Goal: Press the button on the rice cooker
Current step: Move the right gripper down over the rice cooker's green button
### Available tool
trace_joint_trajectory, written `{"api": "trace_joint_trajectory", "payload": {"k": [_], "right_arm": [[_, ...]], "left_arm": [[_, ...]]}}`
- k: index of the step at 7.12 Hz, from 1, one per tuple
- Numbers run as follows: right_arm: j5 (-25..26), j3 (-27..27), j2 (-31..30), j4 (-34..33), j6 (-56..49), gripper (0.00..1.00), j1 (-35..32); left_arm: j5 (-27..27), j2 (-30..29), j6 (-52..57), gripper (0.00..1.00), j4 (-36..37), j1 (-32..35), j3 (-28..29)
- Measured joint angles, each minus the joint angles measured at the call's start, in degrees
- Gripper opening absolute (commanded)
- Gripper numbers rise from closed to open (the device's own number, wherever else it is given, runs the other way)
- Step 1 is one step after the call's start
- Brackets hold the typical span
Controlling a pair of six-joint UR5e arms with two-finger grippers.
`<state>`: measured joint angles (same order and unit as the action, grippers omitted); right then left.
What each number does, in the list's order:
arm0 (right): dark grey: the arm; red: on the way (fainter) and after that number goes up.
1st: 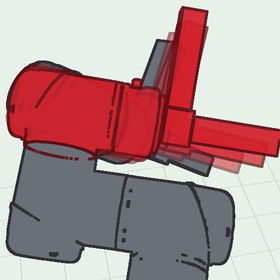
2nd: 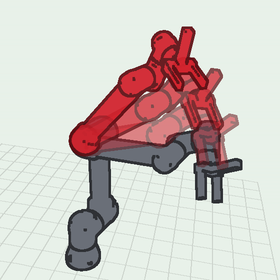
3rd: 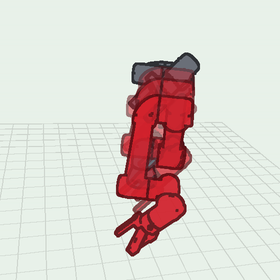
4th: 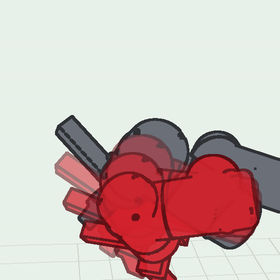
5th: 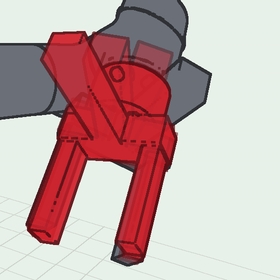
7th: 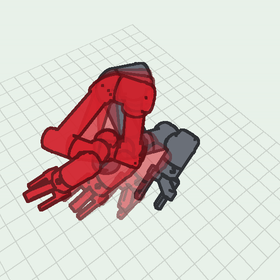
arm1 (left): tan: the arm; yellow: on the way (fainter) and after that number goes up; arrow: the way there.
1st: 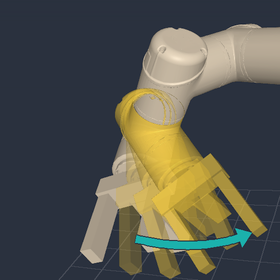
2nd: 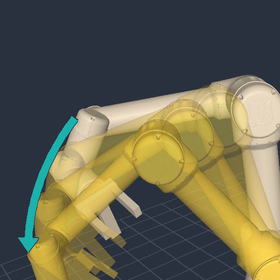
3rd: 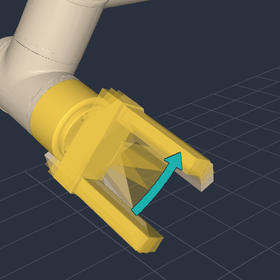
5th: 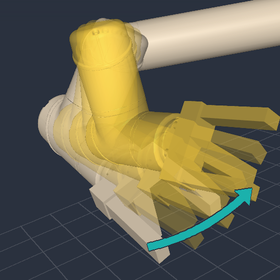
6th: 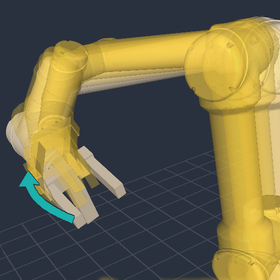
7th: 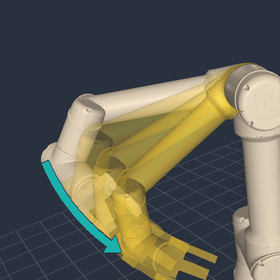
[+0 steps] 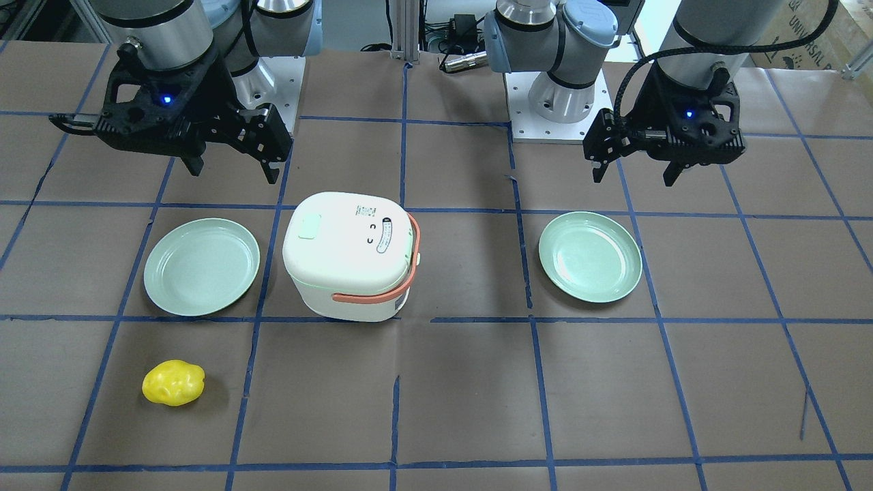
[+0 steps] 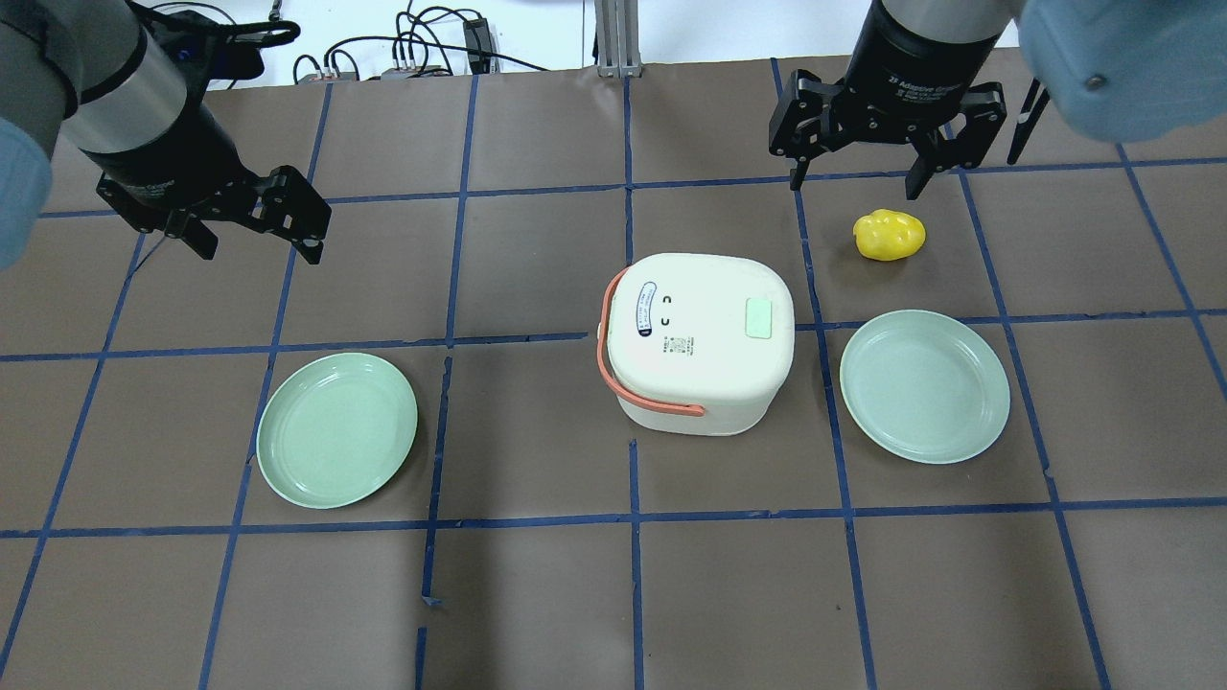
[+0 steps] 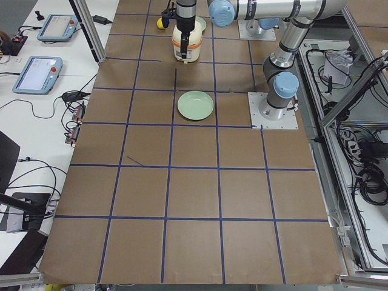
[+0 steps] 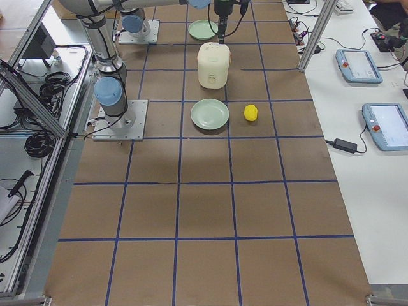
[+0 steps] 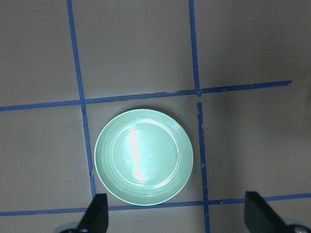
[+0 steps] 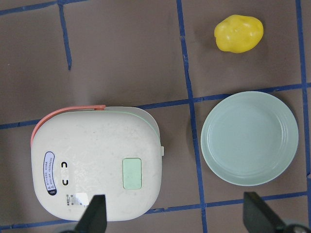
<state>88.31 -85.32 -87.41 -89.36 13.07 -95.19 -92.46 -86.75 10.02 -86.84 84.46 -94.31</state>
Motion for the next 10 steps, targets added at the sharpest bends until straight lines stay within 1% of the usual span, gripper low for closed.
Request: {"api": "trace_joint_trajectory", "payload": {"k": [1,2,3,4,6,10], "right_arm": [[-0.04,-1.93,-0.46,-1.12,0.48,0.93,-0.52],[-0.08,-4.79,-1.27,-3.64,0.92,0.80,-0.91],[-0.10,-7.98,-2.00,-6.63,1.41,0.24,-1.18],[-0.38,-10.36,-2.25,-9.19,1.58,0.14,-1.45],[-1.85,-11.87,-1.23,-10.75,1.15,0.11,-2.04],[-2.60,-12.05,2.02,-11.32,1.01,0.09,-2.81]], "left_arm": [[0.00,0.00,0.00,1.00,0.00,0.00,0.00],[0.00,0.00,0.00,1.00,0.00,0.00,0.00],[0.00,0.00,0.00,1.00,0.00,0.00,0.00],[0.00,0.00,0.00,1.00,0.00,0.00,0.00],[0.00,0.00,0.00,1.00,0.00,0.00,0.00],[0.00,0.00,0.00,1.00,0.00,0.00,0.00]]}}
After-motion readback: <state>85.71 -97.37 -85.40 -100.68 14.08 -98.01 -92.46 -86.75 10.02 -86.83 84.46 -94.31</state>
